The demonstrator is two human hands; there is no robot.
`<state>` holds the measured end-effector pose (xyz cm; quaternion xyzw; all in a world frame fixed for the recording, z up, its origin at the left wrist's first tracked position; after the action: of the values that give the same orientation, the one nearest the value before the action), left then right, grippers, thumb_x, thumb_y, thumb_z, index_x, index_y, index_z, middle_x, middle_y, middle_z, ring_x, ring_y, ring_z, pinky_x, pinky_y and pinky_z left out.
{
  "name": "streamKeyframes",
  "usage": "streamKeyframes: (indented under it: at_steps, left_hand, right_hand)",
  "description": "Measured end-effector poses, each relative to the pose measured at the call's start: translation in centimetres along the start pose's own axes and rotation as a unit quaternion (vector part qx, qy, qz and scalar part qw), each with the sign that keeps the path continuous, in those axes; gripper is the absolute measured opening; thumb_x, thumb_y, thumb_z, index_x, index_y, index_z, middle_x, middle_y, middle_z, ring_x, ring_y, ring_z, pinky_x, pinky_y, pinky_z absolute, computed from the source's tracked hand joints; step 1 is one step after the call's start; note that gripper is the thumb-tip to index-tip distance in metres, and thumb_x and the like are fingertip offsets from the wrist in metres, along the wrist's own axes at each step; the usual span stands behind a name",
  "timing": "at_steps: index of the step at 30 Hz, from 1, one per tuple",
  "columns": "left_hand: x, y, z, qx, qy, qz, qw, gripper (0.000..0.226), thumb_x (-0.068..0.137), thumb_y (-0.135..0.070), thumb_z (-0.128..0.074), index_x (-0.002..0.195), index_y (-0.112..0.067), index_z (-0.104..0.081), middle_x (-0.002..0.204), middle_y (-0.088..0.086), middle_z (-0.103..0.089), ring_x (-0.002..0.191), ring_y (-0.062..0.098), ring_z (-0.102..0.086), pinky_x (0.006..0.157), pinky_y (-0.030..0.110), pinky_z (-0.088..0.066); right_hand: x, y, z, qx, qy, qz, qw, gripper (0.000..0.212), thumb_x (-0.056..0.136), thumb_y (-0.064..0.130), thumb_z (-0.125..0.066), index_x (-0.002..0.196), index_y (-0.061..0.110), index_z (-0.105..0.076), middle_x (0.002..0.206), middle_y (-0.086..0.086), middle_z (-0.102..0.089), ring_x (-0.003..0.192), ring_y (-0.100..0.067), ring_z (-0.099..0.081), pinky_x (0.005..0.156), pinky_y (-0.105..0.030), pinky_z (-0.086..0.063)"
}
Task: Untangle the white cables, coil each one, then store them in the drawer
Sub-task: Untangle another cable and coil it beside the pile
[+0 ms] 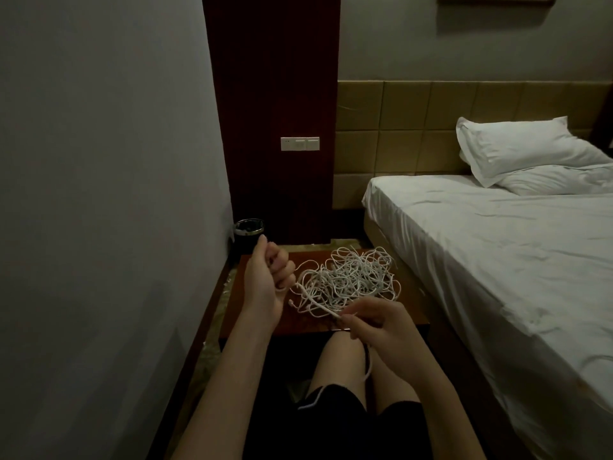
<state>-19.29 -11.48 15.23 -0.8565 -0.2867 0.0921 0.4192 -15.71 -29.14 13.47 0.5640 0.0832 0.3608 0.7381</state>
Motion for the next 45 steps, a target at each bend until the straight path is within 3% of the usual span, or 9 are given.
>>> streamKeyframes:
  at_steps: [5, 10, 16, 19, 25, 33, 37, 40, 45]
  left_hand:
    - [-0.8, 2.2, -2.7, 0.247, 0.118, 0.025, 0.961, 0.044, 0.103, -0.034, -0.032, 0.061, -0.022, -0.036, 0.050, -0.009, -0.036, 0.045, 0.007, -0.027, 0.048, 0.021, -0.022]
    - [-2.3, 3.9, -4.8, 0.247, 0.202, 0.081, 0.944, 0.049, 0.098, -0.043, -0.039, 0.054, -0.026, -0.052, 0.057, -0.004, -0.045, 0.050, 0.010, -0.040, 0.056, 0.027, -0.034]
    - [-2.3, 4.2, -4.9, 0.324, 0.176, 0.056, 0.928, 0.046, 0.102, -0.042, -0.036, 0.067, -0.016, -0.050, 0.062, -0.004, -0.049, 0.055, 0.008, -0.049, 0.057, 0.023, -0.042]
    - [-2.9, 5.0, -5.2, 0.318, 0.194, 0.077, 0.925, 0.044, 0.101, -0.043, -0.037, 0.065, -0.018, -0.043, 0.057, -0.004, -0.040, 0.045, 0.005, -0.040, 0.043, 0.016, -0.035]
    - [-3.7, 5.5, -5.3, 0.303, 0.287, 0.114, 0.901, 0.042, 0.092, -0.054, -0.050, 0.067, -0.020, -0.048, 0.056, -0.008, -0.027, 0.048, 0.007, -0.018, 0.046, 0.022, -0.013]
    - [-1.5, 3.2, -3.5, 0.063, 0.151, 0.077, 0.983, 0.038, 0.085, -0.036, -0.052, 0.054, -0.021, -0.034, 0.048, -0.009, -0.025, 0.037, 0.002, -0.020, 0.034, 0.013, -0.015]
    - [-1.7, 4.4, -3.1, 0.161, 0.133, 0.058, 0.976, 0.043, 0.084, -0.049, -0.064, 0.070, -0.016, -0.039, 0.053, -0.007, -0.030, 0.042, 0.005, -0.024, 0.040, 0.015, -0.021]
    - [-2.2, 6.3, -3.6, 0.220, 0.130, 0.078, 0.964, 0.041, 0.090, -0.052, -0.056, 0.078, -0.014, -0.051, 0.059, -0.007, -0.051, 0.048, 0.006, -0.046, 0.047, 0.018, -0.039]
    - [-2.0, 5.7, -2.9, 0.057, 0.052, 0.097, 0.992, 0.044, 0.098, -0.044, -0.042, 0.064, -0.018, -0.045, 0.055, -0.004, -0.041, 0.049, 0.009, -0.040, 0.051, 0.023, -0.034]
  right_hand:
    - [0.0, 2.1, -2.2, -0.059, 0.068, 0.037, 0.995, 0.007, 0.089, 0.015, -0.067, 0.088, 0.012, -0.074, 0.068, 0.003, -0.067, 0.062, -0.004, -0.061, 0.064, -0.019, -0.049]
    - [0.1, 4.0, -2.5, -0.017, 0.033, 0.081, 0.996, 0.005, 0.089, 0.011, -0.067, 0.090, 0.007, -0.069, 0.067, -0.005, -0.068, 0.057, -0.003, -0.060, 0.057, -0.013, -0.043]
    - [0.3, 3.8, -1.5, 0.040, -0.038, 0.078, 0.995, 0.003, 0.087, 0.007, -0.068, 0.084, 0.005, -0.069, 0.068, -0.007, -0.071, 0.056, -0.010, -0.066, 0.052, -0.012, -0.045]
    - [0.4, 3.7, -0.8, 0.088, -0.073, 0.071, 0.991, 0.004, 0.086, 0.005, -0.068, 0.088, 0.001, -0.066, 0.073, -0.004, -0.072, 0.065, -0.010, -0.070, 0.059, -0.015, -0.051]
    - [0.0, 1.0, 1.0, 0.301, -0.054, -0.041, 0.951, 0.030, 0.075, 0.016, -0.066, 0.104, 0.007, -0.065, 0.084, -0.003, -0.073, 0.072, -0.014, -0.068, 0.064, -0.024, -0.055]
    - [0.0, 0.1, 0.4, 0.301, -0.076, -0.073, 0.948, 0.006, 0.087, 0.004, -0.060, 0.087, 0.001, -0.065, 0.062, -0.008, -0.060, 0.054, -0.012, -0.059, 0.057, -0.024, -0.054]
    - [0.0, 1.4, 0.9, 0.264, -0.107, 0.002, 0.958, 0.011, 0.089, 0.006, -0.059, 0.085, 0.001, -0.068, 0.061, 0.000, -0.062, 0.055, -0.009, -0.058, 0.052, -0.018, -0.050]
    - [0.0, 2.7, -0.2, 0.178, -0.101, 0.039, 0.978, 0.010, 0.089, 0.006, -0.062, 0.085, 0.009, -0.071, 0.074, 0.000, -0.072, 0.067, -0.010, -0.068, 0.059, -0.017, -0.052]
    - [0.4, 0.9, -1.8, 0.141, -0.102, -0.004, 0.985, 0.007, 0.088, 0.009, -0.066, 0.090, 0.005, -0.060, 0.066, -0.002, -0.068, 0.056, -0.013, -0.062, 0.051, -0.021, -0.048]
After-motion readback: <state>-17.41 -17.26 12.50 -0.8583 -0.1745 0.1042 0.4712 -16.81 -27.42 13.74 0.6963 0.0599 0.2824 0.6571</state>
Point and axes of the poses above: each hand's wrist, its own x-axis towards the middle knuckle, its own z-axis out of the back of the hand, y = z × x, the point moved 9 cm from there along x, towards the middle knuckle
